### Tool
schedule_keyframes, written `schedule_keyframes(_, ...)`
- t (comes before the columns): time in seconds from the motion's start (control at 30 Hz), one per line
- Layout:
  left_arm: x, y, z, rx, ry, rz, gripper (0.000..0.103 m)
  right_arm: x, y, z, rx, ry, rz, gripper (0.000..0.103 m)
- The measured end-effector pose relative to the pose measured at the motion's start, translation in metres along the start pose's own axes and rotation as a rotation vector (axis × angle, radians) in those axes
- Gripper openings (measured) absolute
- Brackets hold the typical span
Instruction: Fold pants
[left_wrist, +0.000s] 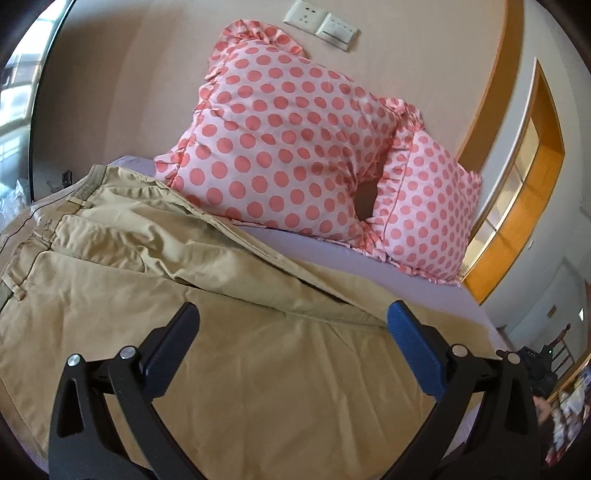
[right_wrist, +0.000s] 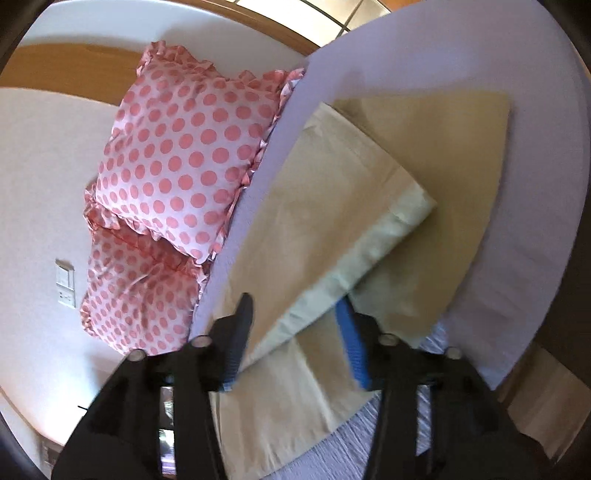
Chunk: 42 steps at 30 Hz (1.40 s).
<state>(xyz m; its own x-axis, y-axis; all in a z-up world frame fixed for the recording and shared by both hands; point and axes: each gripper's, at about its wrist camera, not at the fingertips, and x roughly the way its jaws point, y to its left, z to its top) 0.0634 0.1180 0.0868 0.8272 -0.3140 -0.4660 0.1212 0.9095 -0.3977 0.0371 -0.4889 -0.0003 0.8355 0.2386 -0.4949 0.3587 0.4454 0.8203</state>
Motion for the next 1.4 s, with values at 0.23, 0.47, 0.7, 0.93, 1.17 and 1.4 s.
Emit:
schedule_keyframes(0.23,0.028,0.02,0.033,-0.037,0.033,0.075,0.101,0.015,0.007,0.022,-0.066,-0.055,-0.033,0.004)
schedule_keyframes(0.47,0.106,0.07,0.078,-0.211,0.163,0.123,0.087,-0.002,0.017,0.032,-0.099,-0.137,0.06,0.004)
schedule_keyframes(0.7,0.191,0.118,0.103,-0.326,0.31,0.29,0.062,0.001,0.011,0.036,-0.089,-0.134,0.084,0.004)
schedule_keyframes(0.93,0.175,0.133,0.113,-0.356,0.231,0.298,0.006,0.006,0.018,0.044,-0.099,-0.153,0.096,0.004)
schedule_keyframes(1.17,-0.012,0.084,0.055,-0.202,0.031,0.197,0.009,-0.043,0.013,0.043,-0.115,-0.253,0.12,0.004)
schedule_keyframes(1.4,-0.066,0.107,-0.064,-0.313,0.122,0.228,0.01,-0.032,-0.04,0.032,-0.008,-0.197,0.003,0.004)
